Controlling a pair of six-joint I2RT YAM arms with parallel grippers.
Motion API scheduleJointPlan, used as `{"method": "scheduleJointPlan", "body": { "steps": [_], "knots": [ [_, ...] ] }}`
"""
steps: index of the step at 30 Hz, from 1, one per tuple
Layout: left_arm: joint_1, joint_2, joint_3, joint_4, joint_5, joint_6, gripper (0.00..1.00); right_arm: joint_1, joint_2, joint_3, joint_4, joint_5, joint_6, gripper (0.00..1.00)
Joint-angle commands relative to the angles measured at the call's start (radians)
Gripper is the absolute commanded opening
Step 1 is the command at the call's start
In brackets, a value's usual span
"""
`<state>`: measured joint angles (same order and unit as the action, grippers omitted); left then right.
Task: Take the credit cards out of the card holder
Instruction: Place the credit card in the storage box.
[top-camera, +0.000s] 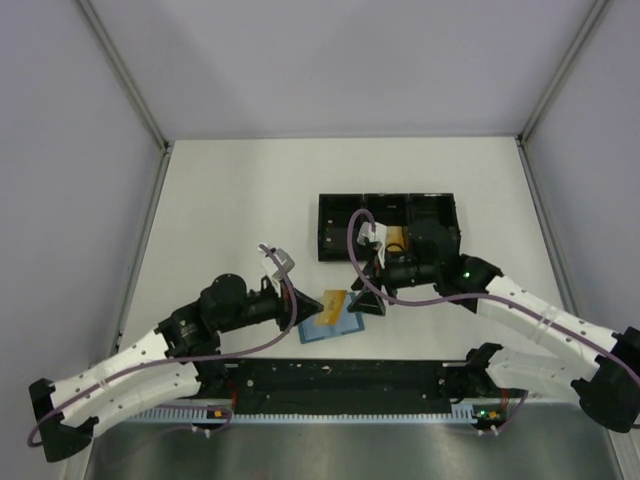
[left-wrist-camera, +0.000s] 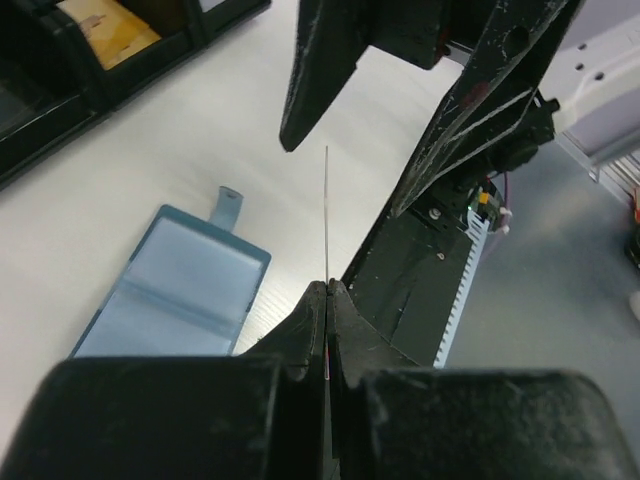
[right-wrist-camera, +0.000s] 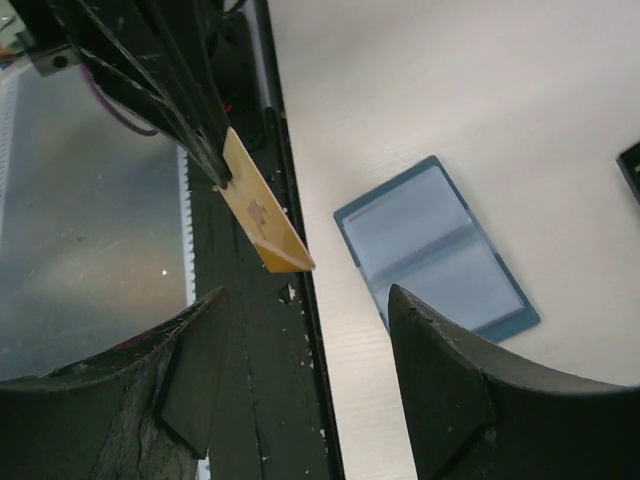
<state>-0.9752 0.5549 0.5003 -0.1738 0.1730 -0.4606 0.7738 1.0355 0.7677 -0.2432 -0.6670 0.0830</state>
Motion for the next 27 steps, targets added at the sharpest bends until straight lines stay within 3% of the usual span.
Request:
{"method": "scheduleJointPlan", "body": {
  "steps": [1, 4, 8, 9, 12, 13, 18, 21, 24, 27],
  "knots": [
    [0.001, 0.06, 0.087, 0.082, 0.181, 0.151, 0.0, -0.004, 0.017, 0.077, 0.004, -0.18, -0.077, 0.64],
    [0.001, 0.108, 0.124, 0.076, 0.22, 0.187, 0.0, 0.002, 0.029, 0.081, 0.022, -0.242, -0.077, 0.6],
    [0.001, 0.163, 0.171, 0.065, 0.259, 0.221, 0.0, 0.013, 0.029, 0.078, 0.048, -0.269, -0.077, 0.45],
    [0.001, 0.172, 0.179, 0.062, 0.267, 0.226, 0.0, 0.013, 0.032, 0.076, 0.048, -0.267, -0.077, 0.4],
    [0.001, 0.188, 0.202, 0.039, 0.229, 0.235, 0.01, 0.012, 0.024, 0.071, 0.047, -0.25, -0.075, 0.05],
    [0.001, 0.189, 0.211, 0.018, 0.179, 0.232, 0.06, 0.009, 0.021, 0.068, 0.045, -0.232, -0.069, 0.0],
    [0.012, 0.171, 0.245, -0.082, -0.131, 0.172, 0.32, -0.027, 0.015, 0.058, 0.045, -0.09, -0.009, 0.0],
    [0.045, 0.14, 0.25, -0.153, -0.373, 0.119, 0.61, -0.067, 0.008, 0.053, 0.045, 0.003, 0.043, 0.0],
    [0.16, 0.12, 0.248, -0.234, -0.469, 0.05, 0.79, -0.139, -0.002, 0.042, 0.044, 0.14, 0.115, 0.0],
    [0.41, 0.128, 0.235, -0.306, -0.402, 0.005, 0.88, -0.246, -0.009, 0.021, 0.044, 0.274, 0.231, 0.0]
  ]
}}
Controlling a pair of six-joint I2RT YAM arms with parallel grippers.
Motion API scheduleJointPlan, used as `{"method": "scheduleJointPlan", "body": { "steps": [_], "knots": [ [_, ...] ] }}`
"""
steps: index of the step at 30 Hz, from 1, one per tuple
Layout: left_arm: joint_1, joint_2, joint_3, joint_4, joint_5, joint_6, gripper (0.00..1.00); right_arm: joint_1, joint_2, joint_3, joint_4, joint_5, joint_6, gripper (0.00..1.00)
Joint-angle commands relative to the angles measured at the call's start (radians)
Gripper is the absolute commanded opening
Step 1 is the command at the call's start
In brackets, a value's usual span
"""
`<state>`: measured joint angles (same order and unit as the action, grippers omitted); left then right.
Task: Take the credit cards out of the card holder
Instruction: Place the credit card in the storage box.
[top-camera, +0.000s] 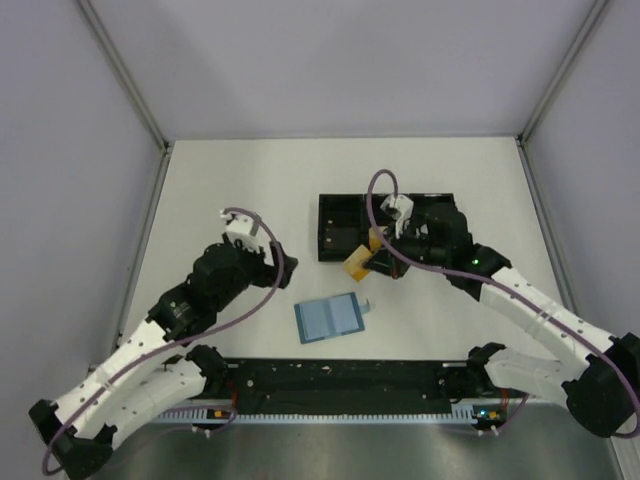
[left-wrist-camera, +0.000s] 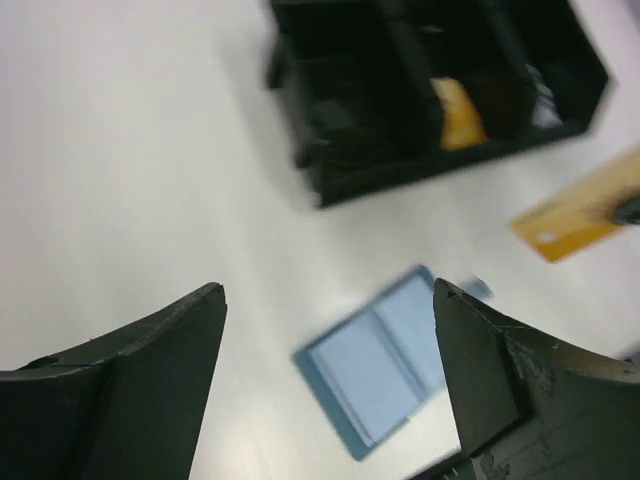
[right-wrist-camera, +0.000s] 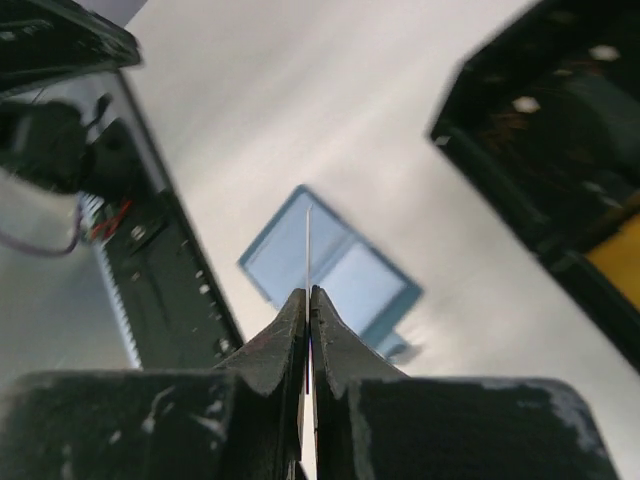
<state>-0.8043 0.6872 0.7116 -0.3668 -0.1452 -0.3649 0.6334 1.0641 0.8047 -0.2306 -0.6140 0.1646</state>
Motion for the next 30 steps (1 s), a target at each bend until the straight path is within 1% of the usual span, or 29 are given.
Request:
{"method": "scheduleJointPlan", "body": {
  "steps": [1, 4, 6, 9, 11, 15, 17, 22, 27, 30],
  "knots": [
    [0.319, -0.005, 0.019, -0.125, -0.032, -0.092, 0.89, -0.148, -0.038, -0.022, 0.025, 0.281, 0.188, 0.0],
    [0.505, -0.006, 0.017, -0.152, 0.14, -0.072, 0.91, -0.201, -0.032, -0.044, 0.013, 0.483, 0.269, 0.0],
    [0.585, -0.017, 0.012, -0.152, 0.222, -0.037, 0.93, -0.216, 0.0, -0.052, 0.013, 0.566, 0.305, 0.0],
    [0.591, -0.063, -0.026, -0.109, 0.205, -0.032, 0.95, -0.219, 0.077, -0.03, 0.026, 0.637, 0.329, 0.0],
    [0.6, -0.093, -0.043, -0.099, 0.199, -0.034, 0.95, -0.218, 0.132, -0.013, 0.046, 0.651, 0.352, 0.0],
    [0.603, -0.138, -0.032, -0.126, 0.093, 0.001, 0.96, -0.218, 0.23, 0.007, 0.12, 0.648, 0.391, 0.0],
    [0.603, -0.15, -0.034, -0.135, 0.067, 0.011, 0.96, -0.219, 0.29, 0.024, 0.158, 0.645, 0.406, 0.0],
    [0.602, -0.172, -0.034, -0.144, 0.033, 0.02, 0.96, -0.219, 0.387, 0.071, 0.249, 0.57, 0.45, 0.0],
    [0.6, -0.184, -0.035, -0.142, 0.038, 0.021, 0.96, -0.218, 0.451, 0.099, 0.27, 0.537, 0.481, 0.0],
    [0.6, -0.187, -0.037, -0.142, 0.042, 0.02, 0.96, -0.218, 0.476, 0.097, 0.284, 0.493, 0.503, 0.0]
  ]
}}
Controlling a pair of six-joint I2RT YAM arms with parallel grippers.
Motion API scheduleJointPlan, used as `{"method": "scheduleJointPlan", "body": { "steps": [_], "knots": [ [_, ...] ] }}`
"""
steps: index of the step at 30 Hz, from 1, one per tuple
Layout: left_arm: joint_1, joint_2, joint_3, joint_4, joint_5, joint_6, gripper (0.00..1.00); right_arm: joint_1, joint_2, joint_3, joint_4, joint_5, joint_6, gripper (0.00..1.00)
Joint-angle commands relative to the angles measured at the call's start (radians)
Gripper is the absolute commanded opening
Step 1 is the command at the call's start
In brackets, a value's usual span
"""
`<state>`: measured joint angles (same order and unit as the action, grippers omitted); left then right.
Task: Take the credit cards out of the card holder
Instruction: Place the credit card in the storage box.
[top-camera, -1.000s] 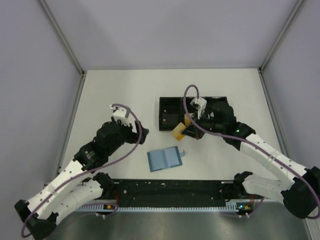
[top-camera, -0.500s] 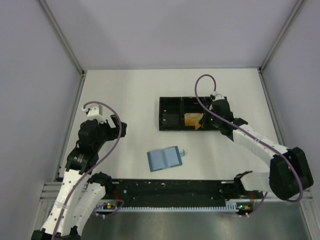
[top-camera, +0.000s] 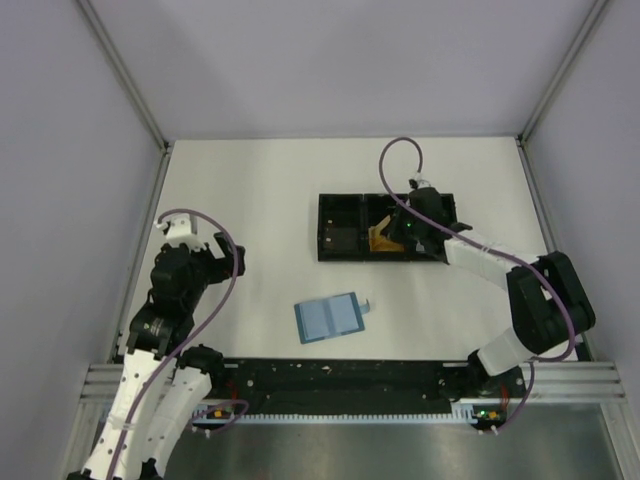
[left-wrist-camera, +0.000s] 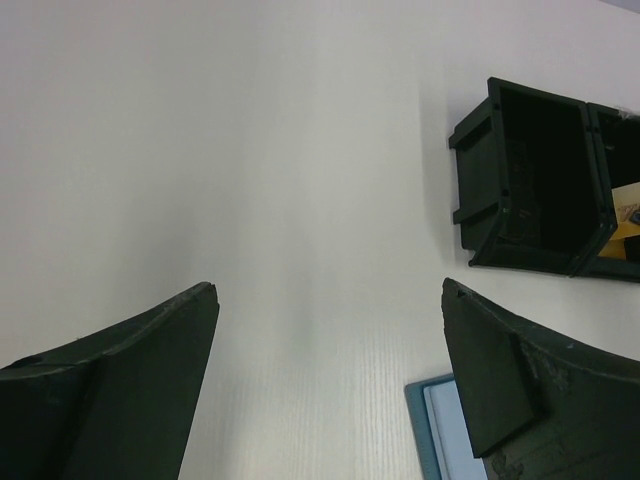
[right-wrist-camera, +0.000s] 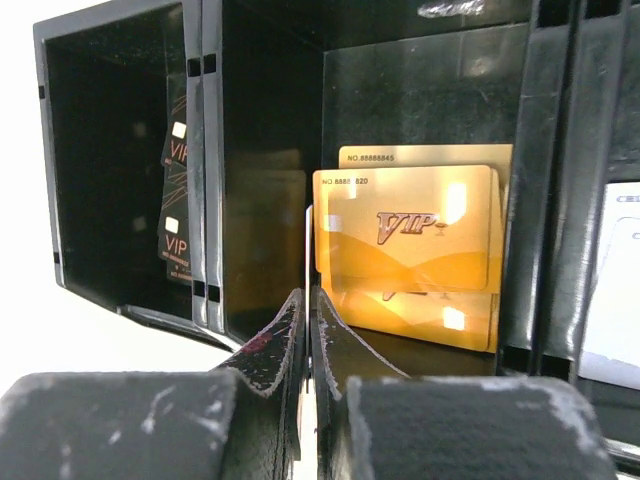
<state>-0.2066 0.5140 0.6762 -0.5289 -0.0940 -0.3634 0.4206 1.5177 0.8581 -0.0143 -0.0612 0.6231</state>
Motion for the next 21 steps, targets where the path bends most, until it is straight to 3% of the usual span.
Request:
{"method": "scheduleJointPlan", "body": {
  "steps": [1, 4, 13, 21],
  "knots": [
    [0.003, -0.015, -0.001, 0.021, -0.009, 0.018, 0.96, -0.003, 0.028, 0.042, 0.071, -0.075, 0.049, 0.0],
    [0.001, -0.017, -0.003, 0.021, -0.003, 0.02, 0.96, -0.002, 0.05, 0.048, 0.05, -0.114, 0.044, 0.02],
    [0.001, -0.017, -0.003, 0.02, -0.006, 0.021, 0.96, 0.0, -0.105, 0.001, -0.091, 0.017, -0.04, 0.49],
    [0.001, -0.031, -0.004, 0.024, -0.006, 0.027, 0.97, -0.031, -0.345, 0.03, -0.326, 0.208, -0.164, 0.77]
  ]
}}
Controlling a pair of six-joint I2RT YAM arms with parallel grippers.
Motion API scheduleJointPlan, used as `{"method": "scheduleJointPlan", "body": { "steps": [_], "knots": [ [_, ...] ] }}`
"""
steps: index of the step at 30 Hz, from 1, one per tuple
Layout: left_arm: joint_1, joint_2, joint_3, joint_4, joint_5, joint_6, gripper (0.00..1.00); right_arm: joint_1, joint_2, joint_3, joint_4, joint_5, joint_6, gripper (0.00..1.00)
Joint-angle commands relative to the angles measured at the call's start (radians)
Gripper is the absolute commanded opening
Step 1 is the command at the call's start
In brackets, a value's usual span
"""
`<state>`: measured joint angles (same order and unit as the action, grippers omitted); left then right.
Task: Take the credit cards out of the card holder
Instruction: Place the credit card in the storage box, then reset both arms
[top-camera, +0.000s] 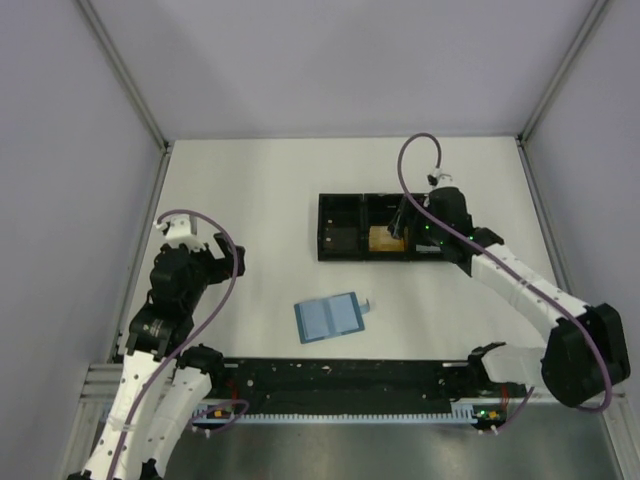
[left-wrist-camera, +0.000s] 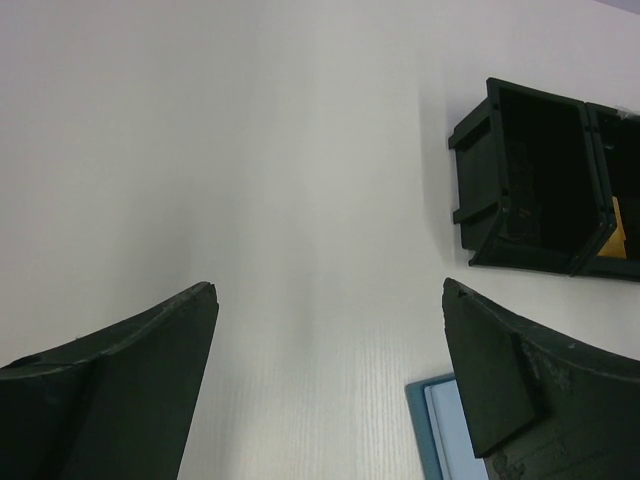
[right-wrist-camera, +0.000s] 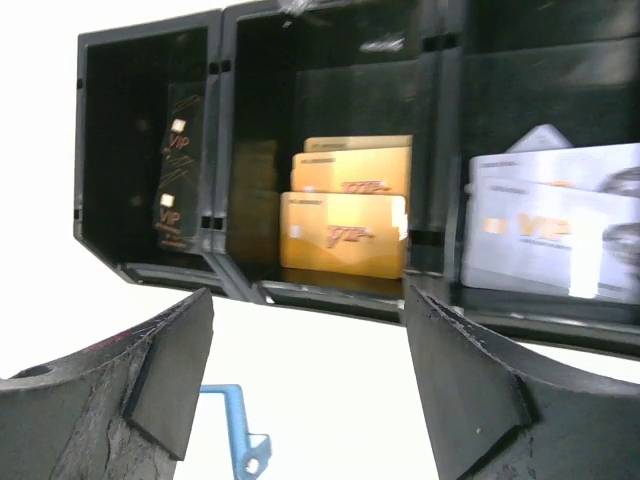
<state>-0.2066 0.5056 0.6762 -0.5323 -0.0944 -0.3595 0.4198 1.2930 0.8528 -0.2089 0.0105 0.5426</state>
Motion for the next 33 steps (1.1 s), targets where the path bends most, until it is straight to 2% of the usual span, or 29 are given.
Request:
{"method": "scheduleJointPlan", "body": {
  "steps": [1, 6, 9, 14, 18, 24, 28, 33],
  "knots": [
    [0.001, -0.029, -0.004, 0.029, -0.005, 0.027, 0.97, -0.041, -0.151, 0.032, -0.154, 0.155, -0.096, 0.8],
    [0.001, -0.07, -0.01, 0.043, -0.007, 0.04, 0.98, -0.07, -0.365, 0.025, -0.273, 0.348, -0.148, 0.98],
    [0.001, -0.104, -0.017, 0.052, -0.024, 0.037, 0.99, -0.07, -0.516, 0.014, -0.329, 0.463, -0.148, 0.99],
    [0.001, -0.162, -0.012, 0.069, -0.042, 0.014, 0.99, -0.07, -0.783, 0.014, -0.415, 0.577, -0.153, 0.99],
    [0.001, -0.228, 0.003, 0.065, -0.07, 0.005, 0.99, -0.069, -0.935, 0.044, -0.454, 0.654, -0.176, 0.99],
    [0.001, -0.35, 0.036, 0.035, -0.14, 0.037, 0.99, -0.07, -1.006, 0.135, -0.495, 0.729, -0.269, 0.99],
    [0.001, -0.438, 0.02, 0.04, -0.182, 0.034, 0.99, -0.07, -1.025, 0.181, -0.507, 0.727, -0.325, 0.99],
    [0.001, -0.542, 0.01, 0.029, -0.194, 0.018, 0.99, -0.069, -1.029, 0.186, -0.515, 0.76, -0.328, 0.98]
  ]
}}
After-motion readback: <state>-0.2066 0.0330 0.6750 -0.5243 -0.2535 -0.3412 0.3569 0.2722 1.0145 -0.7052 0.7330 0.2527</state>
